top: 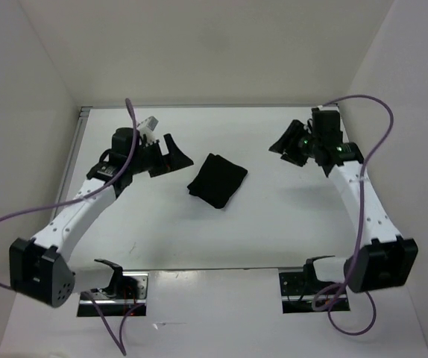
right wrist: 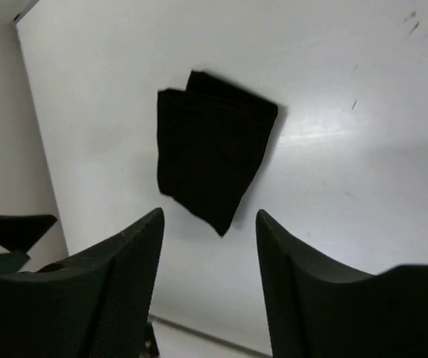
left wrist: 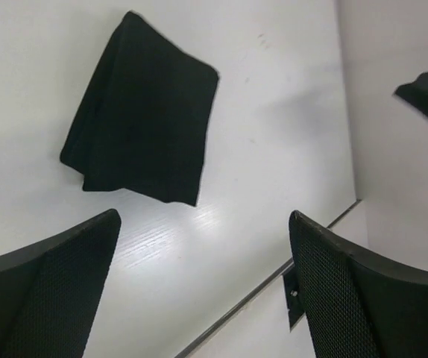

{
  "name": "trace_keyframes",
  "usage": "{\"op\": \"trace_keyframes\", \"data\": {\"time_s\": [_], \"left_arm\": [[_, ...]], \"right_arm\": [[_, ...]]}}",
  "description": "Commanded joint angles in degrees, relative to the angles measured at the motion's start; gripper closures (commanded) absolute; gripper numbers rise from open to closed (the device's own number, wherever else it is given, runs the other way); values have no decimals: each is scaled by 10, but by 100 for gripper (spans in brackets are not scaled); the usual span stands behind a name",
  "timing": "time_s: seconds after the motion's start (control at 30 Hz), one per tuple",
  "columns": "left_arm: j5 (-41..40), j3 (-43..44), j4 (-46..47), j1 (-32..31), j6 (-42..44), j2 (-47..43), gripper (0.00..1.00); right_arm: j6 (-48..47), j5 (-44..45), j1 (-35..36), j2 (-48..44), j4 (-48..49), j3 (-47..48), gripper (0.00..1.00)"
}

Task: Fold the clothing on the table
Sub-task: Fold the skirt

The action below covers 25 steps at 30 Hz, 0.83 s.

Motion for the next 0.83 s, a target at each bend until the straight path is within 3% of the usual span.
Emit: {"op": "trace_keyframes", "data": {"time_s": [0.0,0.2,0.33,0.47,0.8], "left_arm": [[-9,-50,4,1,0,-65,0],[-51,-107,-39,1,0,-148,0],[-51,-166,-20,1,-31,-219,0],[-40,-232,-7,1,-66,-270,0],[-91,-255,-39,1,-77,-389,0]], "right_arm": [[-10,-50,-29,-84,2,-81,41],[16,-106,-77,-243,31,-219,31],[45,-132,-110,-308,42,-298,0],[59,-138,-118,-331,42,-317,0],[64,-186,-138,-297,62,-324,0]]}}
